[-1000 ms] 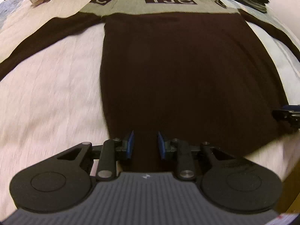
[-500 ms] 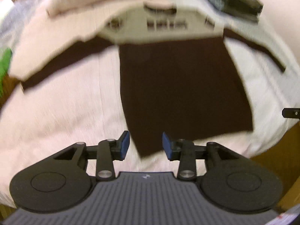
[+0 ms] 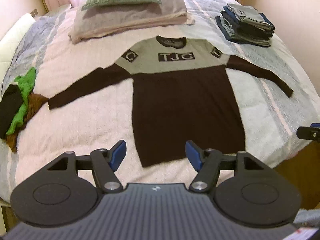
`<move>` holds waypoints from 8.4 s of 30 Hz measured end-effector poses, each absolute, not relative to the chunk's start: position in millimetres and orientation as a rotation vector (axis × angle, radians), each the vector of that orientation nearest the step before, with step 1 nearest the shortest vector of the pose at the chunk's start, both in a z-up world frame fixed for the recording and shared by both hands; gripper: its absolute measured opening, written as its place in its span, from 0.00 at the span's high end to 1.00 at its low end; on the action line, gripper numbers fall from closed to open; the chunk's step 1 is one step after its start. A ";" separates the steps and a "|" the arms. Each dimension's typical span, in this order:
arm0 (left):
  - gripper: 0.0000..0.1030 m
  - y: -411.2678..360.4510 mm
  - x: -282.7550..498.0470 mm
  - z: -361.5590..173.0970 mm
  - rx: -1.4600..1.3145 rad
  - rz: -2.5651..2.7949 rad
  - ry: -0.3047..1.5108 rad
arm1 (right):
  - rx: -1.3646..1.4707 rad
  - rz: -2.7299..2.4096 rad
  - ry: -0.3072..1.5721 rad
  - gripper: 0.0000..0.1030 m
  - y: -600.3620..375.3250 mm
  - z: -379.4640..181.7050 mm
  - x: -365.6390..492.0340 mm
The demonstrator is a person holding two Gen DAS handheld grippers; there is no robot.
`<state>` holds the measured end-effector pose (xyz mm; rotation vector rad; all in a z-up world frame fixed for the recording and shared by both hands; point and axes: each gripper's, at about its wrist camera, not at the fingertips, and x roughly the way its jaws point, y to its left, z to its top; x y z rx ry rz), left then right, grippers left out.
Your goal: Fold large clothes
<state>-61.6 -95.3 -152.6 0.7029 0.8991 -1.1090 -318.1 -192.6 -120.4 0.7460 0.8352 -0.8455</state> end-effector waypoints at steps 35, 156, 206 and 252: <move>0.36 -112.4 -106.0 -115.5 0.751 -1.120 0.834 | 0.735 -0.760 0.837 0.31 -198.1 -103.2 -337.6; 0.91 -410.2 107.4 -438.9 1.005 -1.317 0.391 | 1.173 -0.996 0.334 0.99 -622.2 -411.4 -234.9; 0.81 -479.9 56.3 -408.7 0.537 -1.193 1.038 | 1.091 -1.607 -0.061 0.64 -577.2 -371.2 -557.9; 0.79 -271.1 231.0 -398.5 0.144 -0.870 1.219 | 0.403 -0.804 0.804 0.31 -469.0 -319.1 -111.4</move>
